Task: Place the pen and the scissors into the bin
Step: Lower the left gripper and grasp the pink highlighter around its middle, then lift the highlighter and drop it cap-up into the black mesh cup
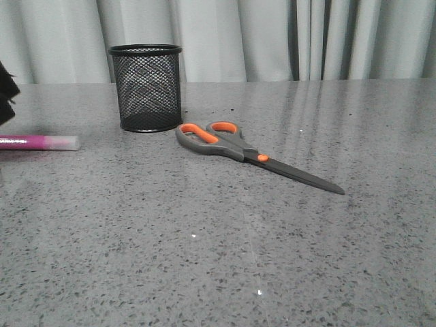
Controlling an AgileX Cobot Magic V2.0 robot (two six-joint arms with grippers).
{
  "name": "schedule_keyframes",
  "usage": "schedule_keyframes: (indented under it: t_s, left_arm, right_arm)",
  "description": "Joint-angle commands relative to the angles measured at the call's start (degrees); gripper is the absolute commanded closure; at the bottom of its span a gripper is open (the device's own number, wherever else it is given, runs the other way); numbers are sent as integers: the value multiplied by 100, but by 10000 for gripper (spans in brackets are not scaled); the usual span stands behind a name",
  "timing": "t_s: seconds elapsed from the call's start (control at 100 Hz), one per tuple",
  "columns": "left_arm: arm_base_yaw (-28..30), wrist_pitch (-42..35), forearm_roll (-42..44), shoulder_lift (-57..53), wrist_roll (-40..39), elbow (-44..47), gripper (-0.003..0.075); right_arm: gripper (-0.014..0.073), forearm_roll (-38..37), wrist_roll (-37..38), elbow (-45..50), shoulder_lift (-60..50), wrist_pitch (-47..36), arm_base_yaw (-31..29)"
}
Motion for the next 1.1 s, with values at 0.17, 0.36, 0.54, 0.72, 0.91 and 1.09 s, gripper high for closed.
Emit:
schedule_keyframes:
  t_s: [0.17, 0.36, 0.54, 0.72, 0.91, 1.09]
  left_arm:
    - [-9, 18, -251, 333, 821, -409, 322]
    - [-9, 30, -251, 620, 821, -523, 323]
    - [-9, 54, -251, 805, 821, -533, 323]
    - [-9, 320, -101, 841, 821, -533, 510]
    - [-9, 626, -212, 807, 564, -715, 739]
    - [39, 775, -1150, 477, -11, -1449, 739]
  right_arm:
    - [161, 125, -94, -216, -23, -263, -3]
    - [161, 125, -114, -216, -23, -263, -3]
    - [161, 125, -114, -216, -23, -263, -3]
    - [161, 125, -114, -216, -23, -263, -3]
    - [161, 125, -114, -216, -23, -263, -3]
    - [161, 125, -114, -216, -23, -263, -3]
